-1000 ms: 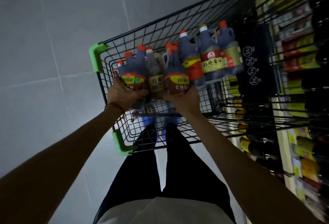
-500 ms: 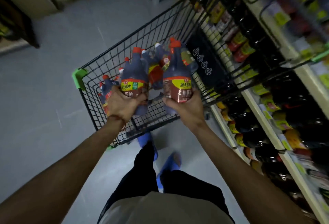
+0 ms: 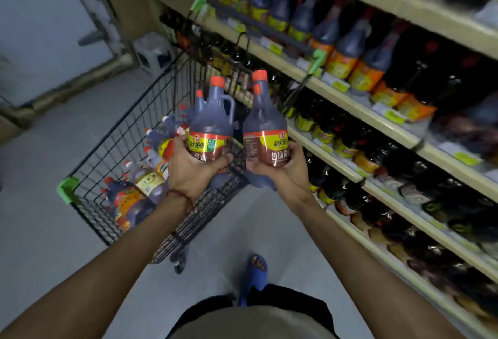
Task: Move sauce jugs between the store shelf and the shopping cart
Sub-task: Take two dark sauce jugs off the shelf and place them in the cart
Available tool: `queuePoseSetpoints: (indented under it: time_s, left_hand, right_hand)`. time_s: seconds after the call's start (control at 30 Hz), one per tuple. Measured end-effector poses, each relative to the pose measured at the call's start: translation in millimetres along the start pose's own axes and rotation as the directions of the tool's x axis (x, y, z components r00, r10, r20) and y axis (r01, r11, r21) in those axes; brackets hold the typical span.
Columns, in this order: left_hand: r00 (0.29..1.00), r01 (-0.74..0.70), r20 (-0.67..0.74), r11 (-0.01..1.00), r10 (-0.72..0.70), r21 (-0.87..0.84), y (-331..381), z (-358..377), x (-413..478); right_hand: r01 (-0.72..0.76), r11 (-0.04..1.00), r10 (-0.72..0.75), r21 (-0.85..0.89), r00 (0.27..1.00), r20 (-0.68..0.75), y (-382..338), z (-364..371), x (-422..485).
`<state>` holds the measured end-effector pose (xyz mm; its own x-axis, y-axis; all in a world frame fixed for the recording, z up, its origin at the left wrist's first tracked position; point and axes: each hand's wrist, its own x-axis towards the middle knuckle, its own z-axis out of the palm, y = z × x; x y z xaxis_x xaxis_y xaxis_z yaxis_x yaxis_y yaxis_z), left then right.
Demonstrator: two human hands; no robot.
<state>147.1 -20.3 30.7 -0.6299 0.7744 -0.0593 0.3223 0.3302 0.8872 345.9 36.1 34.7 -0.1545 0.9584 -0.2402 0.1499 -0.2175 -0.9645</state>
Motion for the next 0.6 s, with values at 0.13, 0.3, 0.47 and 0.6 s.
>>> queuePoseSetpoints:
  time_s: [0.13,0.3,0.47,0.6]
  left_hand:
    - [0.987,-0.138,0.083,0.99,0.139,-0.015,17,7,-26]
    - [0.95,-0.225,0.206,0.972,0.233,-0.063,22,15,-70]
    - [0.916,-0.204,0.336,0.976,0.219,-0.08,24,33,-108]
    - [0.877,-0.244,0.41,0.967,0.251,-0.07,34,51,-135]
  right_hand:
    - [0.005,1.0,-0.006,-0.003,0.992,-0.13,0,-27,-43]
    - [-0.001,0.999,0.01,0.033,0.954,-0.3,9,-51,-110]
    - [-0.016,0.999,0.035,0.051,0.907,-0.42,23,-81,-161]
    - [-0.026,0.995,0.072,0.093,0.843,-0.533,33,-105,-193]
